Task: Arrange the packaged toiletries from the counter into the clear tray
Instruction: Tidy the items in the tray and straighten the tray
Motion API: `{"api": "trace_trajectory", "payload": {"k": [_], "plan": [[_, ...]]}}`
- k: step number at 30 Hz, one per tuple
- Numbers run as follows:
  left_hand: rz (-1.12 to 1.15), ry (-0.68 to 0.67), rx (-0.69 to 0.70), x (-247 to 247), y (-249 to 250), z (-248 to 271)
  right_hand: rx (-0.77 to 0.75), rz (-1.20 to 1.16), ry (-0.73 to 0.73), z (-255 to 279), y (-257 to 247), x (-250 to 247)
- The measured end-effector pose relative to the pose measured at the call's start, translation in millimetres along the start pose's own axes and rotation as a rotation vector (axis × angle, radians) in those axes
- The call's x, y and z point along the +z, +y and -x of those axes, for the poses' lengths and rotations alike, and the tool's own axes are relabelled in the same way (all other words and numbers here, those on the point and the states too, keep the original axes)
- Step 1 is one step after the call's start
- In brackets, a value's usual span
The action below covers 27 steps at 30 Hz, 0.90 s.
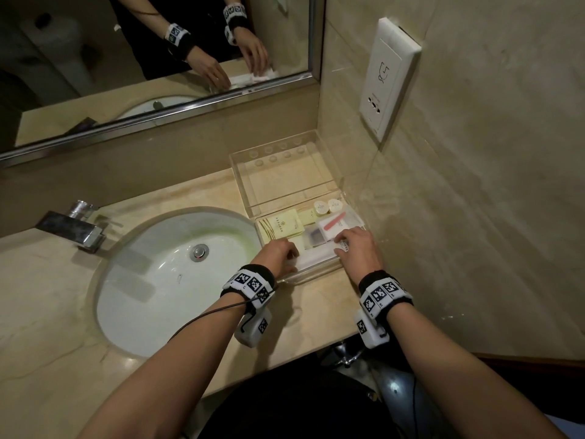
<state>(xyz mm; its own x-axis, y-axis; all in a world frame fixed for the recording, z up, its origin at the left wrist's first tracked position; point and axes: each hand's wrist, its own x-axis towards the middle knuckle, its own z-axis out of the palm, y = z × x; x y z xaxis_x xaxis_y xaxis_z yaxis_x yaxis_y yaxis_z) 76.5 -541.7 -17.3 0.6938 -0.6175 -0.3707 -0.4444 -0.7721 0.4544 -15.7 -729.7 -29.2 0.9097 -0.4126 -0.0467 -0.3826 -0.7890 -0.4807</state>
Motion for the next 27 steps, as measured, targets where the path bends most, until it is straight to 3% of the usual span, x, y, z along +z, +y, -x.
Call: {"api": "trace_trajectory", "payload": {"k": [4,7,9,12,15,19,27], "plan": [[0.043,0.007,-0.016,0.6,-0.1,2.0,-0.017,0.016,0.025,-1.1,-0.3,-0.3],[0.068,0.063,0.004,0.7,-1.6,4.9,-0.116,0.038,0.108,-6.7,-6.1,0.3],[0.066,0.103,0.035,2.5,-2.8,7.1,-0.172,0.053,0.056,-12.8,-10.2,3.6],[0.094,0.152,0.067,5.8,3.3,8.7,-0.108,0.168,-0.125,-20.2,-12.9,10.6],[0.17,0.167,0.028,7.2,16.4,5.0,-0.033,0.265,-0.201,-20.8,-13.1,13.3],[0.306,0.152,-0.063,4.7,31.6,-2.5,-0.017,0.353,-0.224,-14.9,-14.0,15.4],[0.304,0.091,-0.061,7.6,33.3,-4.2,0.035,0.367,-0.254,-15.1,-18.1,16.7]]}}
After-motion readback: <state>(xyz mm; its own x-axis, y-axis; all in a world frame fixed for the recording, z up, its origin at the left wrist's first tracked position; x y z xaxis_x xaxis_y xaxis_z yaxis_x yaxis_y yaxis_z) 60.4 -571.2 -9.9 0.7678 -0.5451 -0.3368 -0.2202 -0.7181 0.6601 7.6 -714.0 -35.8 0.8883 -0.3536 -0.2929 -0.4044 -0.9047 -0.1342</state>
